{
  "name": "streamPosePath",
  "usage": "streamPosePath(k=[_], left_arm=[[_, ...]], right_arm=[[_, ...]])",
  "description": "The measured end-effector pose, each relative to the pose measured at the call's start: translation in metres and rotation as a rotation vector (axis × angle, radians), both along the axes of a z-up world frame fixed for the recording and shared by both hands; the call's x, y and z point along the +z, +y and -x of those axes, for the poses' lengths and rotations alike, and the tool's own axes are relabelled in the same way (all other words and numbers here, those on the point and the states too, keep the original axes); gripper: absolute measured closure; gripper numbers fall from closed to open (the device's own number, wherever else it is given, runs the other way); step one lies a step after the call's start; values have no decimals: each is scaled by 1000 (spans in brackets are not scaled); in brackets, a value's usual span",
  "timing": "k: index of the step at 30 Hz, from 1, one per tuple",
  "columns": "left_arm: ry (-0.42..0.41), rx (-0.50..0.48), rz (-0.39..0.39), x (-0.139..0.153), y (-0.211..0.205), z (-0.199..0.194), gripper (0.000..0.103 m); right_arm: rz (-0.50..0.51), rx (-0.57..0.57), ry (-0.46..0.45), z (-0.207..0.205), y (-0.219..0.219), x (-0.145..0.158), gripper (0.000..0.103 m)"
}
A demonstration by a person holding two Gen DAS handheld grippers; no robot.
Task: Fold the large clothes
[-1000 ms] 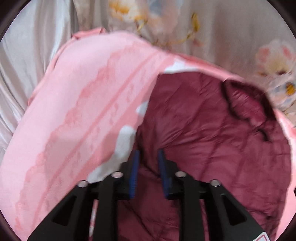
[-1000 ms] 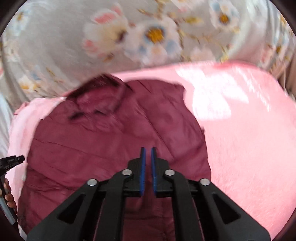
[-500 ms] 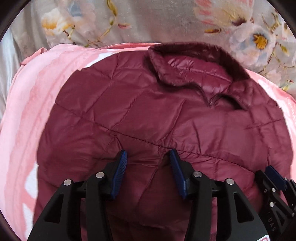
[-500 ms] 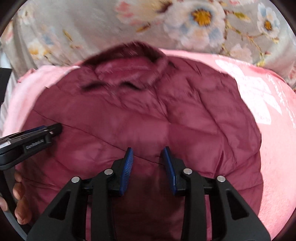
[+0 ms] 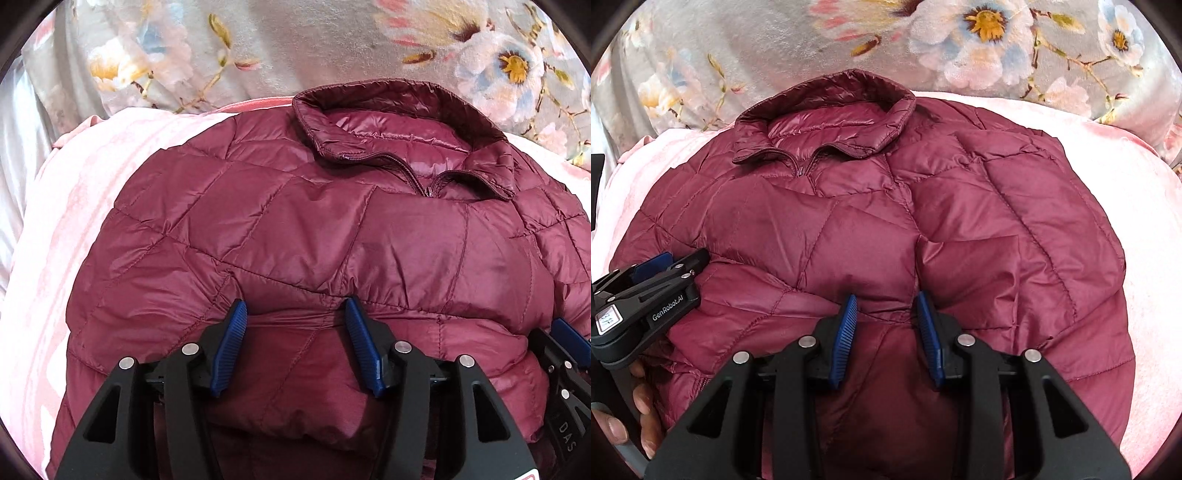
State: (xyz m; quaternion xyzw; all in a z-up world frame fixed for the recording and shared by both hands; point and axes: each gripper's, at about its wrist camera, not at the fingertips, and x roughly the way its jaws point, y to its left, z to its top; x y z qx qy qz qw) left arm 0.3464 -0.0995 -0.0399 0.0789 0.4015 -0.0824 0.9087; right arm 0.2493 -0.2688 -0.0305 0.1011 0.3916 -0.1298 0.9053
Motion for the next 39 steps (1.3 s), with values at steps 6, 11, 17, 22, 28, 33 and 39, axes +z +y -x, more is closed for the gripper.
streamPosePath(k=[6, 11, 17, 22, 28, 33, 39], left_arm=[[-1, 4, -7, -1, 0, -1, 46], [30, -15, 53, 7, 10, -3, 44], [155, -30, 387, 62, 43, -52, 39], [223, 24, 421, 63, 31, -114, 38], [384, 72, 505, 22, 14, -159, 47], [313, -11, 424, 33, 10, -141, 97], [272, -30, 309, 7, 3, -126, 96]], right_arm=[[-11, 0, -2, -1, 2, -1, 70], [-124, 28, -45, 4, -10, 7, 59], [-458, 9, -153, -22, -60, 40, 48], [-592, -62, -173, -73, -89, 35, 48], [-672, -70, -127, -113, -93, 7, 72], [-461, -24, -145, -101, -78, 29, 95], [-373, -13, -45, -111, -69, -2, 96]])
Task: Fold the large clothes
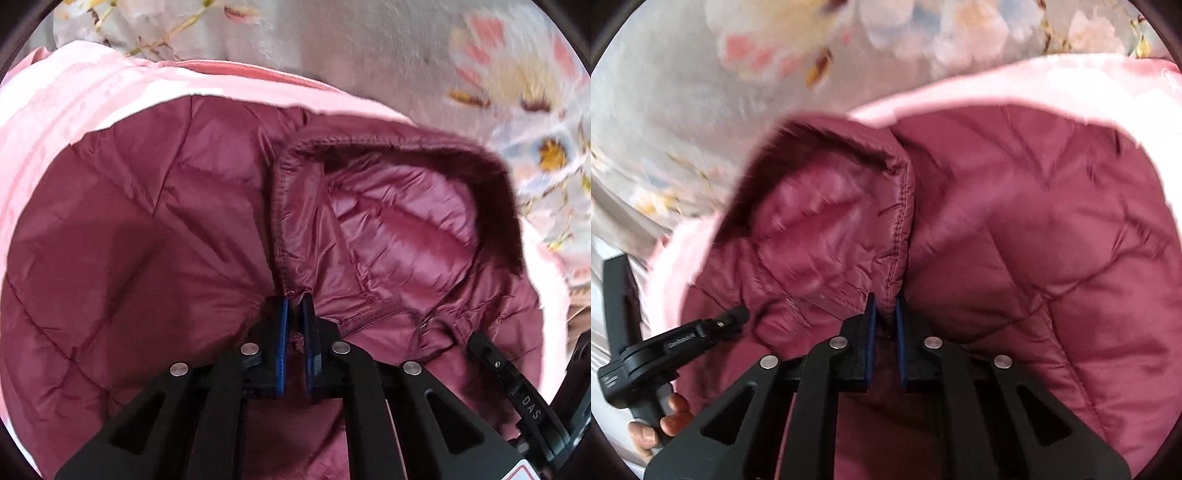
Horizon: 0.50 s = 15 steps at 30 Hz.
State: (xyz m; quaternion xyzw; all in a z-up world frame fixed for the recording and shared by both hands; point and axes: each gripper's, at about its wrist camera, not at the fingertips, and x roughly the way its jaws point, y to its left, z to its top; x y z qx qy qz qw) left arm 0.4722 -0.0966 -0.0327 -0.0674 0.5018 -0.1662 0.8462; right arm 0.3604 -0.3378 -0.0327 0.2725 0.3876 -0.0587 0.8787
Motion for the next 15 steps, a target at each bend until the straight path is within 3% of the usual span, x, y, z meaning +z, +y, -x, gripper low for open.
streamPosePath(k=[4, 8, 12, 15], left_arm=[[-81, -12, -60, -3, -9, 7, 94], [-94, -14, -81, 5, -9, 12, 87], [-114, -5, -6, 44, 15, 6, 88], [-150, 26, 22, 80, 19, -20, 89]], right_arm=[[81, 19, 3, -3, 10, 0, 97], [13, 29, 15, -1, 5, 9, 92], [-13, -7, -92, 8, -15, 55, 89], [-29, -28, -141, -21, -29, 87, 89]])
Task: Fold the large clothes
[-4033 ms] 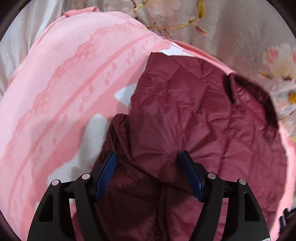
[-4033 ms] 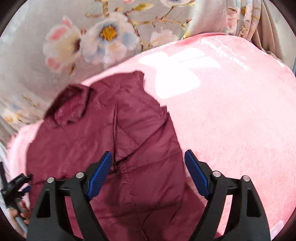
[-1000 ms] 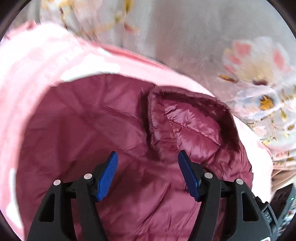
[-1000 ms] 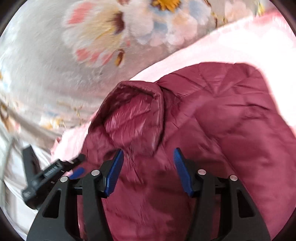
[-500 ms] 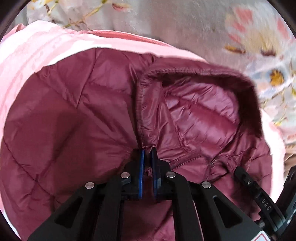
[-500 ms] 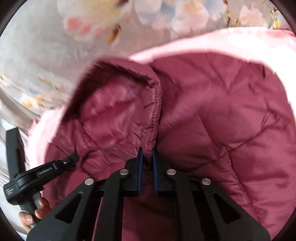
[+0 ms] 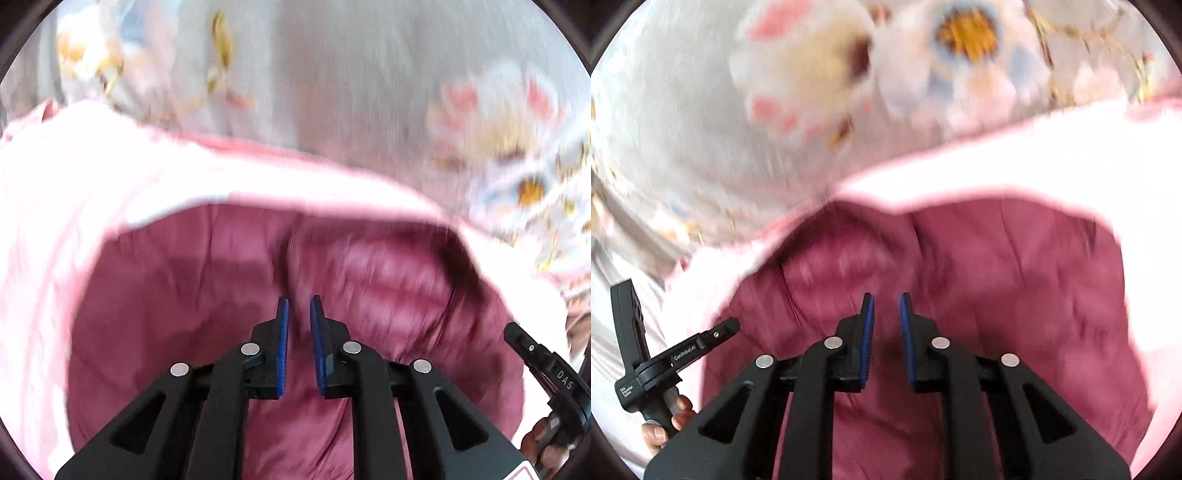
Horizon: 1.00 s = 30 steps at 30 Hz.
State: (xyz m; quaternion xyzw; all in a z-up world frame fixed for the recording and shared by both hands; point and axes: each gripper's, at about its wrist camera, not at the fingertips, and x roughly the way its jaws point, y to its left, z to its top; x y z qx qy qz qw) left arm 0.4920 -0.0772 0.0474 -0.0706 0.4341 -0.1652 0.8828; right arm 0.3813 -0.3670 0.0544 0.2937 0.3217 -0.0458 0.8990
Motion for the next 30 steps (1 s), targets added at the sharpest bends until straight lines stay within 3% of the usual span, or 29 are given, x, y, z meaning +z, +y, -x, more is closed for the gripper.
streamPosePath(k=[3, 6, 9, 12, 16, 21, 25, 30], left_arm=[[-7, 24, 4, 26, -19, -38, 89], [59, 44, 30, 26, -37, -74, 89], [138, 70, 19, -1, -48, -95, 89], [173, 10, -29, -30, -50, -78, 89], [107, -30, -110, -47, -43, -49, 89], [29, -31, -195, -66, -51, -42, 89], [-58, -26, -230, -74, -55, -30, 89], [-104, -17, -234, -77, -62, -19, 89]], right_arm=[[23, -36, -10, -36, -12, 15, 89], [15, -51, 20, -76, -20, 9, 88], [29, -28, 110, -95, -16, -16, 87], [63, 52, 137, -79, 1, -34, 87], [157, 69, 160, -54, 11, -54, 90], [209, 72, 143, -57, 14, -65, 91], [325, 57, 118, -56, 26, -71, 91], [348, 51, 115, -54, 28, -69, 91]])
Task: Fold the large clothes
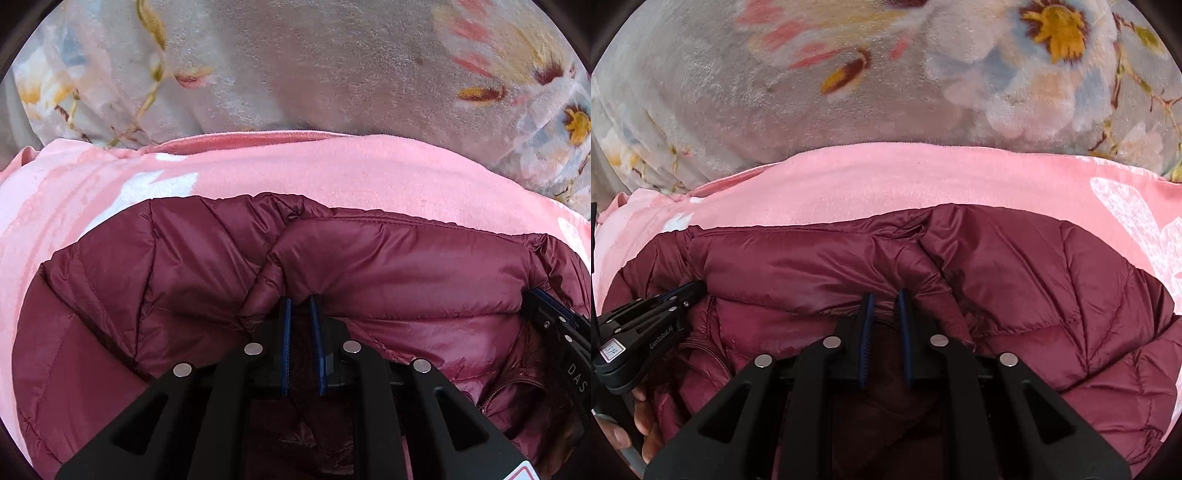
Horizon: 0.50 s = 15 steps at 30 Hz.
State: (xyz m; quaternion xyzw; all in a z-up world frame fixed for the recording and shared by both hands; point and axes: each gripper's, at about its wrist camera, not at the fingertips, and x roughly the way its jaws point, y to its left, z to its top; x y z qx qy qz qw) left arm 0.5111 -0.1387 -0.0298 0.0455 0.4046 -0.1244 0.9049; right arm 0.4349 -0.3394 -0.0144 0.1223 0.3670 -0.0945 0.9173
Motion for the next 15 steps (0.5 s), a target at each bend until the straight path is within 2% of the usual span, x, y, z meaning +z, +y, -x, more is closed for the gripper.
streamPosePath(k=[15], left_arm=[[-26, 1, -48, -1, -8, 4, 90]], right_arm=[[4, -2, -3, 0, 1, 0, 91]])
